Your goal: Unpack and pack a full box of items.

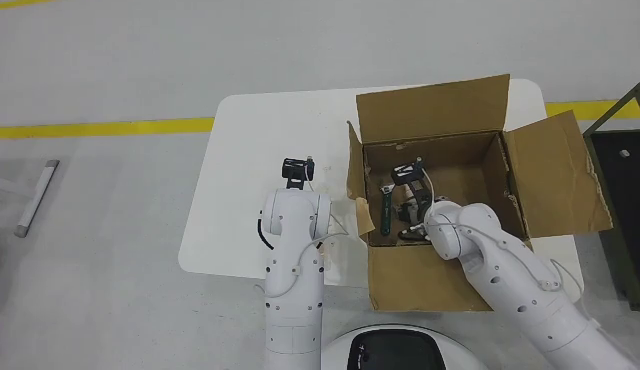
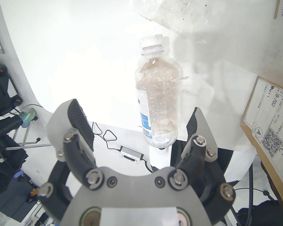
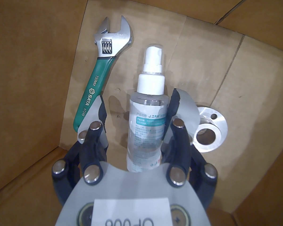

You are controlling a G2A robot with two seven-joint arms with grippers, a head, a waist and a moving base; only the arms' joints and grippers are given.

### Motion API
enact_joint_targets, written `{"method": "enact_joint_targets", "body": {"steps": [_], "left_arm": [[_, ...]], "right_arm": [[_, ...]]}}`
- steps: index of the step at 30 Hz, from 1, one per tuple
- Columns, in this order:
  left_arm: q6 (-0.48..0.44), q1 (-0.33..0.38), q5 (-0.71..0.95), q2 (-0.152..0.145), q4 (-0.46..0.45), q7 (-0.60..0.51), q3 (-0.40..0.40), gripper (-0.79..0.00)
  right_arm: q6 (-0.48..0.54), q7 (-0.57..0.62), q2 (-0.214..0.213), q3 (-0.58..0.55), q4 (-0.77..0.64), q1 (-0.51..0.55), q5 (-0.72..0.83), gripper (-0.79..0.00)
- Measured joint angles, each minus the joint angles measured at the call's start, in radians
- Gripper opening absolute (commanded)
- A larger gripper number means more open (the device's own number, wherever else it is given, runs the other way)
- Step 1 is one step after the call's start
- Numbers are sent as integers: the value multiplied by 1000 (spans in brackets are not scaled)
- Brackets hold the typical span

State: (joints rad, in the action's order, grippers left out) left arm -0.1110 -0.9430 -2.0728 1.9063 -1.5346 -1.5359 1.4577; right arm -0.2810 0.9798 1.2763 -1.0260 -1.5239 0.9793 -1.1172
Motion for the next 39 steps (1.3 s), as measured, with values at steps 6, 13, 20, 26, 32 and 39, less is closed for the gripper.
{"method": "enact_joint_targets", "body": {"steps": [6,13,20,26,32,39], "left_arm": [[0,0,0,0,0,0,0,0],[0,0,0,0,0,0,0,0],[0,0,0,0,0,0,0,0],[0,0,0,0,0,0,0,0],[0,0,0,0,0,0,0,0],[0,0,0,0,0,0,0,0]], "right_arm": [[8,4,4,-3,7,0,3,-659],[19,-20,7,-23,-8,9,19,-785],[25,-79,3,-99,-105,46,92,-785],[139,-252,-13,-242,-280,149,220,-785],[239,-379,-17,-405,-378,262,504,-785],[375,-440,-11,-521,-333,318,987,-785]]}}
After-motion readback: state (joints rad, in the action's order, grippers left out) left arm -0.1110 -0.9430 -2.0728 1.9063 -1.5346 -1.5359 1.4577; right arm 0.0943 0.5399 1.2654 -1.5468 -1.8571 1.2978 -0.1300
